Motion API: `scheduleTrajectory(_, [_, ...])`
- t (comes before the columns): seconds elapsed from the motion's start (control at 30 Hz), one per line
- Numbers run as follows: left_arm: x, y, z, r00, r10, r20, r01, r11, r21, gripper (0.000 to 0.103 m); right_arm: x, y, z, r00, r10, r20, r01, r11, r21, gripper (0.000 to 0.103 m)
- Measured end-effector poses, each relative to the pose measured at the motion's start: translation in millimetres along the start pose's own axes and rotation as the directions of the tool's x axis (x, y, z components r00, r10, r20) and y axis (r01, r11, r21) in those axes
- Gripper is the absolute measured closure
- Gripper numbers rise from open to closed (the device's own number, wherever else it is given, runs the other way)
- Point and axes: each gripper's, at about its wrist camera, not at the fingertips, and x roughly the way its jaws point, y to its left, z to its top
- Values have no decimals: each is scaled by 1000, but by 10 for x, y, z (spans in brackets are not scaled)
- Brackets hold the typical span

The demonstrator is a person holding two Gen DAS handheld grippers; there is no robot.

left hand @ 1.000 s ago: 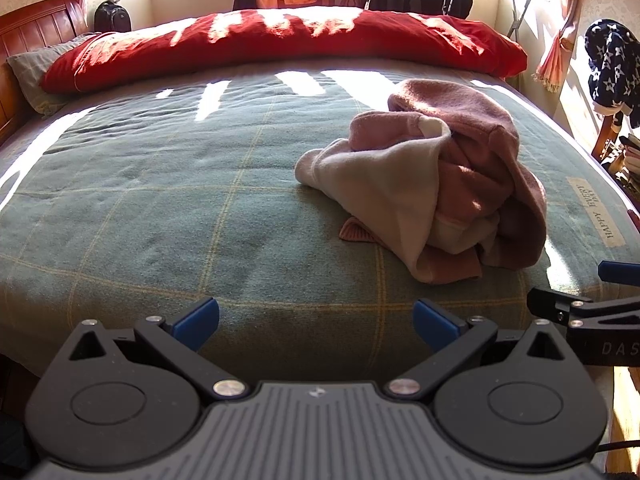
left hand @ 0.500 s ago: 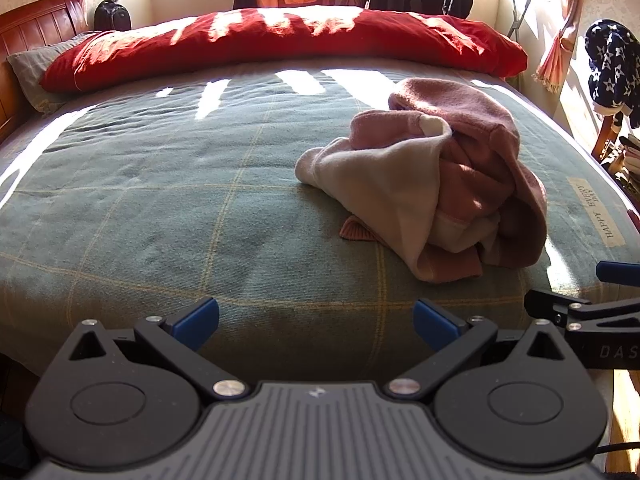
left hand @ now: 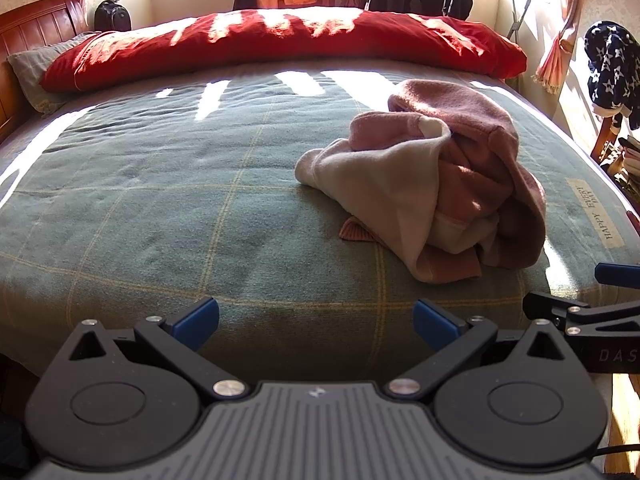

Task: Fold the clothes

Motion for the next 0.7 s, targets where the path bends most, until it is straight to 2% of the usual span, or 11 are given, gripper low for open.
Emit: scheduleTrajectory(0.7, [7,5,4,1000,6,2,-6,1000,-6,0,-18,-1,2,1000,12,8,-12,1000,-4,0])
